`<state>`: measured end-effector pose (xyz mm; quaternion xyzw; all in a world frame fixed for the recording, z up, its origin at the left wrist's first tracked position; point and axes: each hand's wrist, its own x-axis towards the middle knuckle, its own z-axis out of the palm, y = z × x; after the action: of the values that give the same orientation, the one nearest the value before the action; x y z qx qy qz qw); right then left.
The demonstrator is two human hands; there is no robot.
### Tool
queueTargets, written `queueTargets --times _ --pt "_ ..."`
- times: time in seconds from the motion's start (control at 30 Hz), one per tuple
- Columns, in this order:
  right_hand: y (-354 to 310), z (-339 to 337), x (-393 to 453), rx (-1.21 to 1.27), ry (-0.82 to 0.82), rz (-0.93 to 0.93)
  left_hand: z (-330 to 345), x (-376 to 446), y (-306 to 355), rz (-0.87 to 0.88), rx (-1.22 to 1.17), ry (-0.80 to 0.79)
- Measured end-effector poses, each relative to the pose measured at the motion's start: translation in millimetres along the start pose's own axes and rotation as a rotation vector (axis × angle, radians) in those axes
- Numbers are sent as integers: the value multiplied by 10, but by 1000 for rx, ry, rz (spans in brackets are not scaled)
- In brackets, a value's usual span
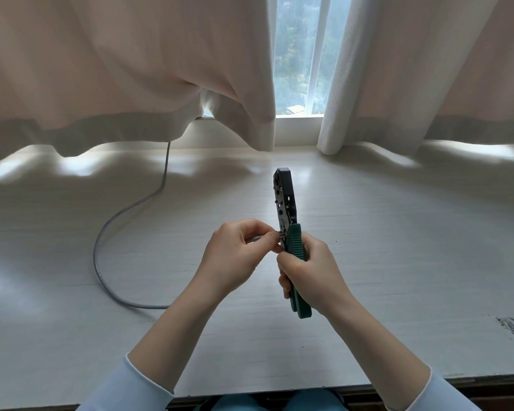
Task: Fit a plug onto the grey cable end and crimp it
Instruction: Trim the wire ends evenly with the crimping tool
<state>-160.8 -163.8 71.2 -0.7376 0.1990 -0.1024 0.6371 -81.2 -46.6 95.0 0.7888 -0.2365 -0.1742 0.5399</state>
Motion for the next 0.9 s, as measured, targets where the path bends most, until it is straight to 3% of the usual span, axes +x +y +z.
queueTargets --times 0.17,0.37,0.9 --pt "4 -27 11 41 -13 14 -24 -3 -2 -2 6 0" --pt "-28 -98 29 172 -138 59 -37 -17 -7 11 6 8" --pt "-12 -250 33 304 -83 118 -61 -18 -6 0 5 -1"
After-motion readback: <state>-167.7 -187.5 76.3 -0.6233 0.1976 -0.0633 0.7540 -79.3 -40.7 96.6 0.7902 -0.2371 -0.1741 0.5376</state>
